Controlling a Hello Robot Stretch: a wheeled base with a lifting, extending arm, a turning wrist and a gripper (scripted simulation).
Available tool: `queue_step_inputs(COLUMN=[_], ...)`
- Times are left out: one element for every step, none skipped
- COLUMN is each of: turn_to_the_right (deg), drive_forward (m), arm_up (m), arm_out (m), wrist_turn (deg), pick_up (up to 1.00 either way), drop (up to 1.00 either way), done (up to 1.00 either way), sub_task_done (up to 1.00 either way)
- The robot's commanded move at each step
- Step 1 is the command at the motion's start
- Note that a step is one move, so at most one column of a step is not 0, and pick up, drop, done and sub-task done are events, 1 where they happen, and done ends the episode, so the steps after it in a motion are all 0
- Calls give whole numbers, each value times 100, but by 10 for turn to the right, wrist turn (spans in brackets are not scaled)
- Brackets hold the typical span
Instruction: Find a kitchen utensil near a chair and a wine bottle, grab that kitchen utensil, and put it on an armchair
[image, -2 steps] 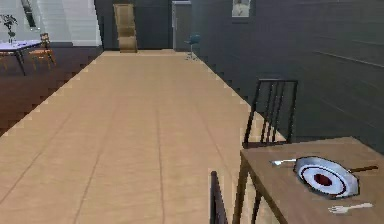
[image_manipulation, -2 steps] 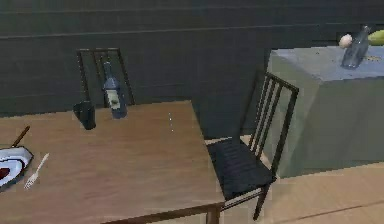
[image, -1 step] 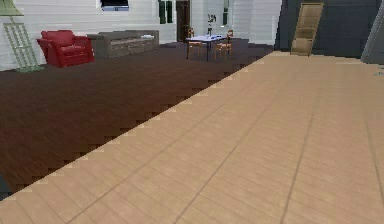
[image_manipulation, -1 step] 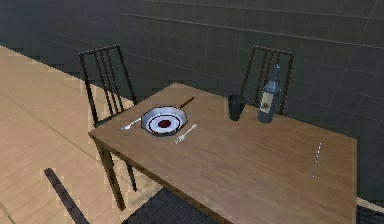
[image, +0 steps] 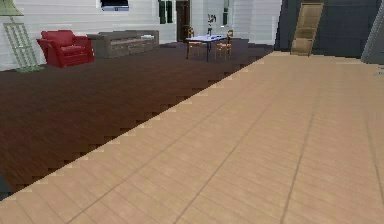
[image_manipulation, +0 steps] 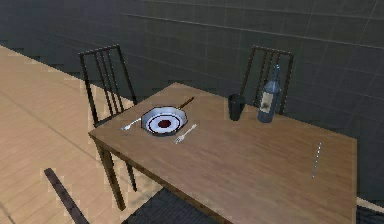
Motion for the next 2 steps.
queue_step_inputs(turn_to_the_right=[0,0], drive_forward=[0,0], arm_up=[36,0], arm_out=[0,50], wrist_turn=[0,0], pick_up=[0,0], drop=[0,0], done=[0,0], sub_task_done=[0,0])
